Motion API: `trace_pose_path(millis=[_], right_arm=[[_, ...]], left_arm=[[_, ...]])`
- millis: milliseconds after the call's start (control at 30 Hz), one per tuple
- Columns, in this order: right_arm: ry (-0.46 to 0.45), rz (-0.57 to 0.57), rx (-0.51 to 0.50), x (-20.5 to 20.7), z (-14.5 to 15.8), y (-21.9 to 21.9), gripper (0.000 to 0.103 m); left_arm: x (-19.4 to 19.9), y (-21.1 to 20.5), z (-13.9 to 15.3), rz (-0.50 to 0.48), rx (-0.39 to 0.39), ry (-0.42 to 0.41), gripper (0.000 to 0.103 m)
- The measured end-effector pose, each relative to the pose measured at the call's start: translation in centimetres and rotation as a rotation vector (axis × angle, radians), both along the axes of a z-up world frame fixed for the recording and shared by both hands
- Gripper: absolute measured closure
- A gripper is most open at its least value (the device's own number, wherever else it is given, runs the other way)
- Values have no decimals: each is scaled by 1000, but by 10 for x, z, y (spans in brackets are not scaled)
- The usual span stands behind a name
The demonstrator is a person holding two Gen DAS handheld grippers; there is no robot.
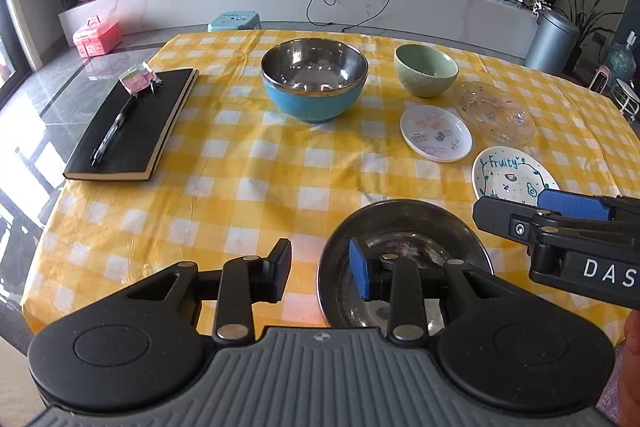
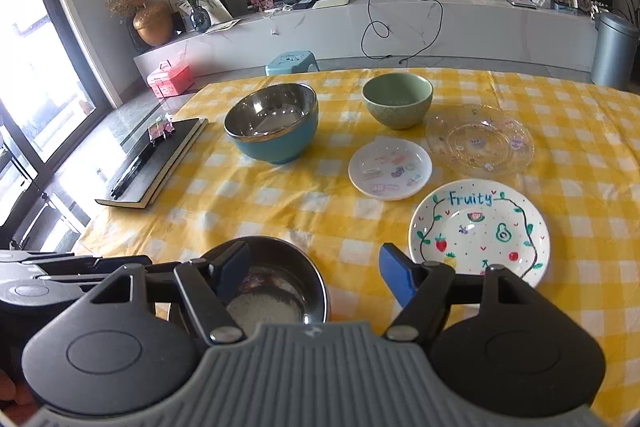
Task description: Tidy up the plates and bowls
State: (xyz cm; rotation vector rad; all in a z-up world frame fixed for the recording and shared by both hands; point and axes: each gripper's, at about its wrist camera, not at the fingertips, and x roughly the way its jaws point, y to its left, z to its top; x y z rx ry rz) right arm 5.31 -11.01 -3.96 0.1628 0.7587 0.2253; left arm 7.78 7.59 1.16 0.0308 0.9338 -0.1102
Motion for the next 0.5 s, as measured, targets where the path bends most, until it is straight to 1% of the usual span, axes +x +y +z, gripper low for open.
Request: trace_pose_path(millis=[100,200,267,400,467,500], right_arm=[[-6,11,-19,9,5,1,31],[-12,12,-35,17,10,2,31],[-19,11,-50,23,13,3,31],[-24,32,-71,37,19,8,31],[-19,43,-68,45,21,10,31],[-15,48,-66,50,22,10,30]], left_arm=[[9,0,5,-29,15,-1,65],[18,0,10,-45,49,-13,63],[24,2,13,-49,59,-25,58],[39,8,21,-60,48,-34,56],[47,10,24,-69,55,-36,51],[50,10,25,-77,66,-37,50]])
